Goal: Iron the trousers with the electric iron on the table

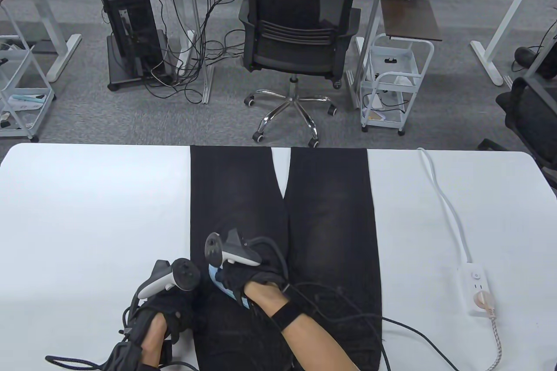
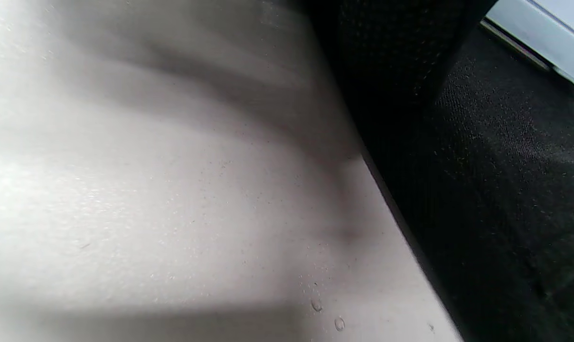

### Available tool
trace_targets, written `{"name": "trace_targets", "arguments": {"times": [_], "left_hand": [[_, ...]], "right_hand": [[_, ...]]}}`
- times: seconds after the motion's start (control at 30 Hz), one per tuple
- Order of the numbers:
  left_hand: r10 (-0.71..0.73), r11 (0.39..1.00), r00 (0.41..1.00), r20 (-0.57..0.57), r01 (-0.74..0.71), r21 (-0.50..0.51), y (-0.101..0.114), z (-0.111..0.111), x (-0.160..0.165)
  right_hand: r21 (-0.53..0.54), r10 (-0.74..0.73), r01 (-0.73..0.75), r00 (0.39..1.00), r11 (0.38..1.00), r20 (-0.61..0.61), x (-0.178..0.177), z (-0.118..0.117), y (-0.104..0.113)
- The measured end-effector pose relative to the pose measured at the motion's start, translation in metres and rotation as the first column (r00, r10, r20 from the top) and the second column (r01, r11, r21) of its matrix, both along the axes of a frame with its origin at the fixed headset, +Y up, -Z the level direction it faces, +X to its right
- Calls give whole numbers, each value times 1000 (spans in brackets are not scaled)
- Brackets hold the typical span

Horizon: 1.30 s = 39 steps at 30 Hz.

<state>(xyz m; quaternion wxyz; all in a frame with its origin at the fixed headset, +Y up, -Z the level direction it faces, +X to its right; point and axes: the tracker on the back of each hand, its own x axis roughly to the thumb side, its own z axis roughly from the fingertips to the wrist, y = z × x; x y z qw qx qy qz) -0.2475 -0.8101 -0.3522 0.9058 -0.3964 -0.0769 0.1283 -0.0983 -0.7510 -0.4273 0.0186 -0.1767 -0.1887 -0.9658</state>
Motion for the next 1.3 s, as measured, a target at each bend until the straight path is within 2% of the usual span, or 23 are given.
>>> {"name": "trace_targets", "arguments": {"times": [0.13, 0.2, 0.3, 0.37, 0.47, 0.53, 0.7, 0.97, 1.03, 1.13, 1.2, 1.3], "left_hand": [[-3, 1000, 1000, 0, 3, 2, 0, 0, 1], [-3, 1000, 1000, 0, 3, 2, 0, 0, 1], [-5, 1000, 1000, -2, 5, 5, 0, 0, 1], [-7, 1000, 1000, -1, 7, 6, 0, 0, 1], [-8, 1000, 1000, -1, 8, 7, 0, 0, 2], [-12, 1000, 1000, 0, 12, 8, 0, -1, 2], [-13, 1000, 1000, 0, 13, 9, 0, -1, 2], [3, 1000, 1000, -9, -3, 3, 0, -1, -1], [3, 1000, 1000, -10, -3, 4, 0, -1, -1], [1, 1000, 1000, -10, -1, 4, 0, -1, -1], [1, 1000, 1000, -6, -1, 3, 0, -1, -1], [-6, 1000, 1000, 0, 6, 6, 0, -1, -1]], "right_hand": [[55, 12, -19, 993, 998, 116, -2, -37, -1], [45, 2, -11, 982, 999, 187, 0, -53, -1], [74, 1, -21, 966, 997, 257, 4, -67, -1], [69, -13, -9, 952, 998, 306, 7, -73, -1], [53, -32, 17, 951, 998, 307, 8, -72, -2], [3, -33, 33, 952, 999, 304, 9, -68, -3], [-20, -31, 35, 982, 999, 186, 7, -36, -3], [-100, -24, 19, 999, 995, -42, 8, 44, -1], [-62, 6, -12, 996, 998, -95, 8, 68, -1], [-42, -42, 37, 990, 998, -133, 21, 95, -5], [-92, -103, 87, 976, 992, -193, 28, 104, -7], [4, -121, 125, 967, 992, -224, 35, 117, -3]]}}
